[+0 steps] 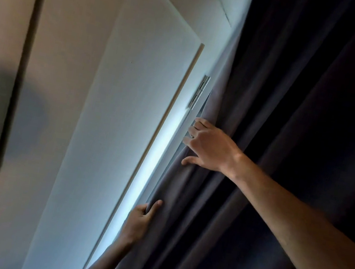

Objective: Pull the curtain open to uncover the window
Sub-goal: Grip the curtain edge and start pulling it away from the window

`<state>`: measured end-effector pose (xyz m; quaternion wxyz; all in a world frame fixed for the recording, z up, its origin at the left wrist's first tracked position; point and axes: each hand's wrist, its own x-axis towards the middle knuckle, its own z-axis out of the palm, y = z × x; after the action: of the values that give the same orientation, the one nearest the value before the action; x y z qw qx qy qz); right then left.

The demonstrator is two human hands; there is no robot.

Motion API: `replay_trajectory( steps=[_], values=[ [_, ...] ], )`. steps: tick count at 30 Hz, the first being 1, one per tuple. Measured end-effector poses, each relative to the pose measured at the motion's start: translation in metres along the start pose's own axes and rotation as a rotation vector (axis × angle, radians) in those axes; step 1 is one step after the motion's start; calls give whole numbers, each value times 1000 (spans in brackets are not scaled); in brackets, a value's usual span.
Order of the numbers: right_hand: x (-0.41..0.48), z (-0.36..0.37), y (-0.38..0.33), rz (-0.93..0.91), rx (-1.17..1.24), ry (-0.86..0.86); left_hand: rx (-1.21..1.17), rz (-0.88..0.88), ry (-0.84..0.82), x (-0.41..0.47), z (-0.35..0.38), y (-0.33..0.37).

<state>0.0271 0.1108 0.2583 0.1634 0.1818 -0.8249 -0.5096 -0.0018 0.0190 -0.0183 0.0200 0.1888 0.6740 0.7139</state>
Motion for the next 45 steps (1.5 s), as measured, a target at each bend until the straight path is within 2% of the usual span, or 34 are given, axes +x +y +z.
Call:
replay_trajectory(
  steps=[10,14,20,25,30,39,45],
  values=[
    [-26,-5,-8,14,-78,95,132,143,305,-31,15,8],
    [-44,-11,-11,38,-70,80,174,50,496,-48,28,11],
    [-65,-25,-18,115,-146,85,307,36,612,-63,29,26],
    [-88,-37,-15,132,-130,122,406,50,625,-86,25,48],
    [-122,-46,-10,148,-146,115,515,141,521,-113,34,64],
    [-190,-72,-2,162,-80,115,539,181,550,-167,68,85],
    [-245,-81,5,213,-52,208,575,250,507,-205,83,108]
  ],
)
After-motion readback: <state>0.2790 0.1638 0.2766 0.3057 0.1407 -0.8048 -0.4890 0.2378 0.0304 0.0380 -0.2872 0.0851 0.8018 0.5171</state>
